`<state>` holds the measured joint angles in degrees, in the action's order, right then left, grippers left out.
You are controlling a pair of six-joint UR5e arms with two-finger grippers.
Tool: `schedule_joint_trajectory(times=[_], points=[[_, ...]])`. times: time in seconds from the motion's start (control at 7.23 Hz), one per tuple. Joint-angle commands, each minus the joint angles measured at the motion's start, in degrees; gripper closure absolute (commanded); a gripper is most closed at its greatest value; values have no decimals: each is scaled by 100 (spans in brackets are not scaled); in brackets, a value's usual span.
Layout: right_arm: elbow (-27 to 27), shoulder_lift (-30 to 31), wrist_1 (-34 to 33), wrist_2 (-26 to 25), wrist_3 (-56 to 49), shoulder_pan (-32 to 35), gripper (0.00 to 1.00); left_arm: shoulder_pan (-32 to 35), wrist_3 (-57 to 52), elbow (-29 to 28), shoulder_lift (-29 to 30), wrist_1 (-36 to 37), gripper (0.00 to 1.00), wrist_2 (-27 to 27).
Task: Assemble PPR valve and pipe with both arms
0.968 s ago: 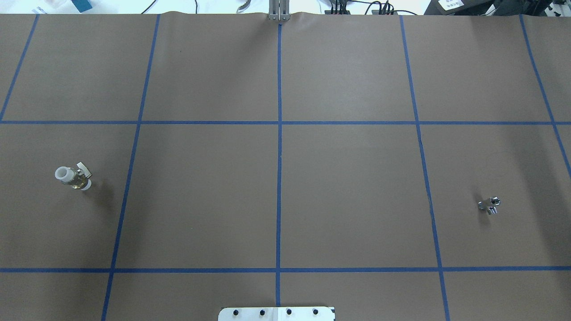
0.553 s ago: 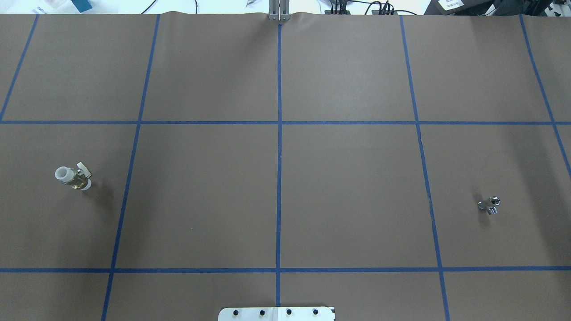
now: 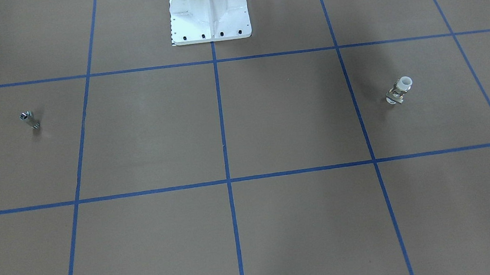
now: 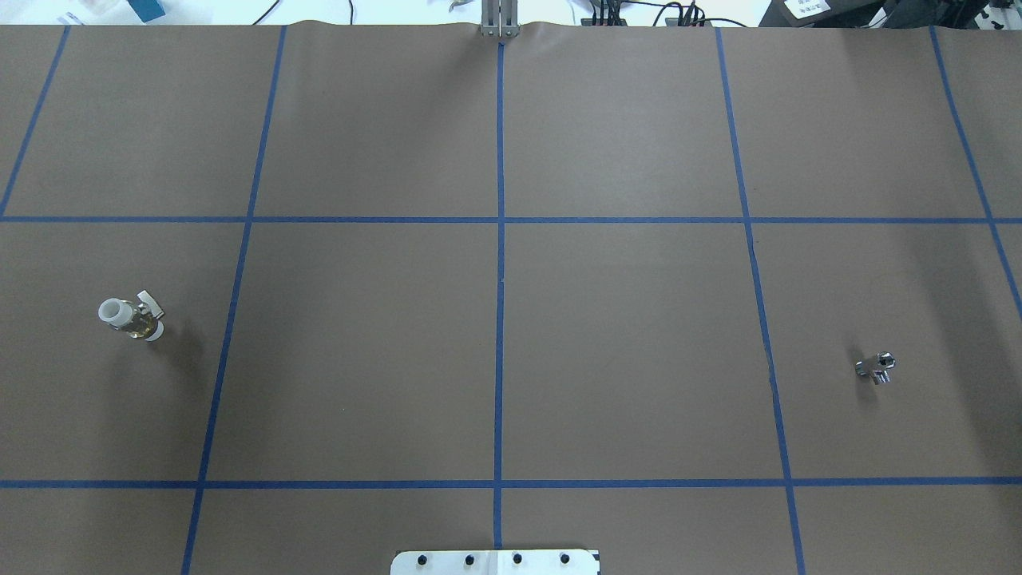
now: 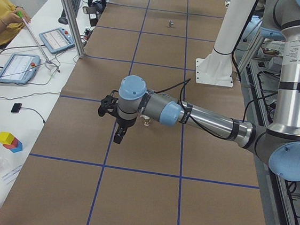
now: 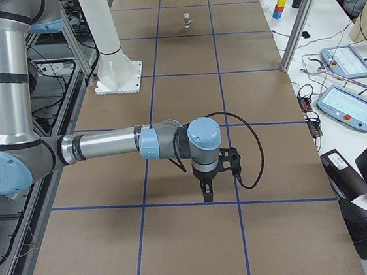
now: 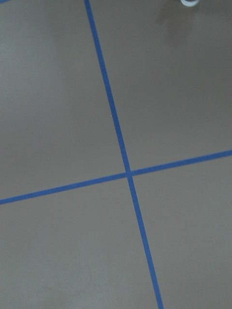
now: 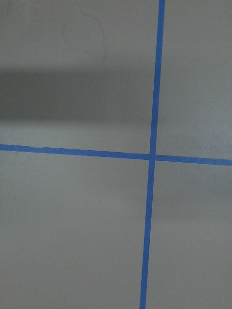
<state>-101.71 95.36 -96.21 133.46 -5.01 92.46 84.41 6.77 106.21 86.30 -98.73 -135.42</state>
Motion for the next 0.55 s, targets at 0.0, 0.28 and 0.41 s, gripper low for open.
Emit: schedule_joint_trajectory(times=[0.0, 0.28, 0.41], points=[[2, 1, 6, -4, 0, 0, 0, -886, 699, 40, 1, -524, 0, -10], [2, 9, -3, 4, 0, 0, 0, -1591, 2260, 181, -16, -1162, 0, 51], [11, 9, -3, -4, 0, 0, 0, -1960, 2763, 181, -34, -1427, 0, 95]])
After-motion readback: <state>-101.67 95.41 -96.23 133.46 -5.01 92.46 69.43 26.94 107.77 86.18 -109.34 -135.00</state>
